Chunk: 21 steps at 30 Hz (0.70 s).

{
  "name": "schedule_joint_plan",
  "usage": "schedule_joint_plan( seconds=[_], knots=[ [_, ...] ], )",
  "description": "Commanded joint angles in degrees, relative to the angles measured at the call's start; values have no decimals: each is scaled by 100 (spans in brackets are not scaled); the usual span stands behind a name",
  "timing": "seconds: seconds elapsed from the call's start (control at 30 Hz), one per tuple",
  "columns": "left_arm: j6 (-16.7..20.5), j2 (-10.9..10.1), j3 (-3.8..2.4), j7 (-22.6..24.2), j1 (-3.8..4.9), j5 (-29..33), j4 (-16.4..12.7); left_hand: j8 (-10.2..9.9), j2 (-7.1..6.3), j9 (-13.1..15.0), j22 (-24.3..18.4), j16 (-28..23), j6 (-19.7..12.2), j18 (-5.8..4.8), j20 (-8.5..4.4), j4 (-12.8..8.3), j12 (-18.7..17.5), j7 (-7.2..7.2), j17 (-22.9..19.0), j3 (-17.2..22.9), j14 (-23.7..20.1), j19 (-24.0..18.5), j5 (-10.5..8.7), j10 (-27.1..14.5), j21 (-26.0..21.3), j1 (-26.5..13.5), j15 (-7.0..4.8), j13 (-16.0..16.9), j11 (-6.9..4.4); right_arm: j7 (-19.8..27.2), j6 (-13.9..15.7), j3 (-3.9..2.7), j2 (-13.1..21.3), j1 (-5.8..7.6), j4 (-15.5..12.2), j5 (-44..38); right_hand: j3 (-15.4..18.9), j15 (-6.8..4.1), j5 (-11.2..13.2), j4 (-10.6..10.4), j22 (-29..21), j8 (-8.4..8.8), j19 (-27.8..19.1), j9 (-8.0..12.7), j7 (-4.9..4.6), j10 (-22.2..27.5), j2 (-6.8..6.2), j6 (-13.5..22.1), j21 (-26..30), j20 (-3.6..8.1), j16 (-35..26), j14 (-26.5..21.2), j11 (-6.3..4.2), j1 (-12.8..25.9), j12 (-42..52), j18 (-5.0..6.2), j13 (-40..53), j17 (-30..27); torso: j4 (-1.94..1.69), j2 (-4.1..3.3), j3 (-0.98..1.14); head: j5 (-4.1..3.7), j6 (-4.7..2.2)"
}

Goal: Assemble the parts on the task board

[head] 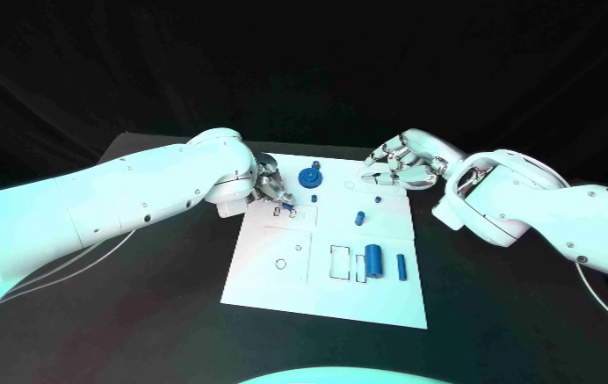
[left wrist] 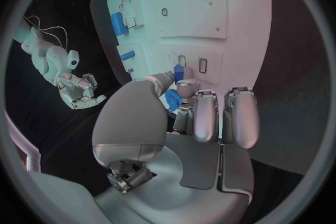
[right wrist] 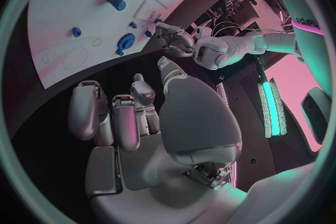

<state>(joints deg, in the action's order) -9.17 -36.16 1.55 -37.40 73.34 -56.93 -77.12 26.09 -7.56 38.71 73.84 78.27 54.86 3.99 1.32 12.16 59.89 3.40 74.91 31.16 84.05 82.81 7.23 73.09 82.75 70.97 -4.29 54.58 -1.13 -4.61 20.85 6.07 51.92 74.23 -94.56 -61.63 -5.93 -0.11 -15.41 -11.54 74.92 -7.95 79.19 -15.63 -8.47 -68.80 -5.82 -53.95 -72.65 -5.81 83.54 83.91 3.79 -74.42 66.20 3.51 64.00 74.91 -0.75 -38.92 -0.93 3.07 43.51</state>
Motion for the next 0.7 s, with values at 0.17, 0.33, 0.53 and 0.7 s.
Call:
schedule_joint_plan(
  seconds=[0.17, 0.33, 0.53, 0.7],
  knots=[
    [175, 81, -1, 96, -91, -260, -18, 32, -31, 27, 3, -29, -17, -65, -9, -892, 5, -19, 465, 926, 283, -23, 12, 49, -30, -101, -18, -2, 6, -5, -58, 1, -4, -9, 0, -10, 22, -46, -38, 4, 176, -25, -8, -9, 9, -24, 1, -6, 36, 17, -31, 348, -16, 40, 14, 86, 3, 414, 9, -5, -8, 15, 15],
    [240, 113, -1, 48, -147, -379, -7, 46, -52, 43, 13, -26, -10, -67, -11, -915, 21, -27, 469, 936, 284, -18, 6, 63, -26, -132, -21, 13, 1, -4, -55, 2, 0, -11, -1, -10, 22, -46, -38, 4, 176, -25, -8, -9, 9, -24, 1, -6, 36, 17, -31, 348, -16, 40, 14, 86, 3, 414, 11, -6, -3, 19, 20],
    [258, 129, -1, 8, -173, -427, -4, 61, -66, 58, 18, -29, -2, -68, -13, -940, 36, -36, 468, 948, 284, -15, 3, 78, -23, -151, -26, 27, -7, 0, -38, 2, 1, -13, -1, -10, 22, -46, -38, 4, 176, -25, -8, -9, 9, -24, 1, -6, 36, 17, -31, 348, -16, 40, 14, 86, 3, 414, 6, -5, -4, 8, 26],
    [183, 130, -1, -35, -180, -437, -21, 79, -65, 73, 23, -27, 12, -69, -16, -950, 26, -43, 470, 960, 285, -13, -1, 79, -22, -179, -30, 12, -12, 0, -60, 2, 2, -13, -2, -10, 31, -47, -56, -1, 167, -29, -14, -9, 10, -15, 2, -3, 50, 18, -37, 347, -17, 44, 5, 89, -9, 407, 11, -7, -1, 13, 38]
  ],
)
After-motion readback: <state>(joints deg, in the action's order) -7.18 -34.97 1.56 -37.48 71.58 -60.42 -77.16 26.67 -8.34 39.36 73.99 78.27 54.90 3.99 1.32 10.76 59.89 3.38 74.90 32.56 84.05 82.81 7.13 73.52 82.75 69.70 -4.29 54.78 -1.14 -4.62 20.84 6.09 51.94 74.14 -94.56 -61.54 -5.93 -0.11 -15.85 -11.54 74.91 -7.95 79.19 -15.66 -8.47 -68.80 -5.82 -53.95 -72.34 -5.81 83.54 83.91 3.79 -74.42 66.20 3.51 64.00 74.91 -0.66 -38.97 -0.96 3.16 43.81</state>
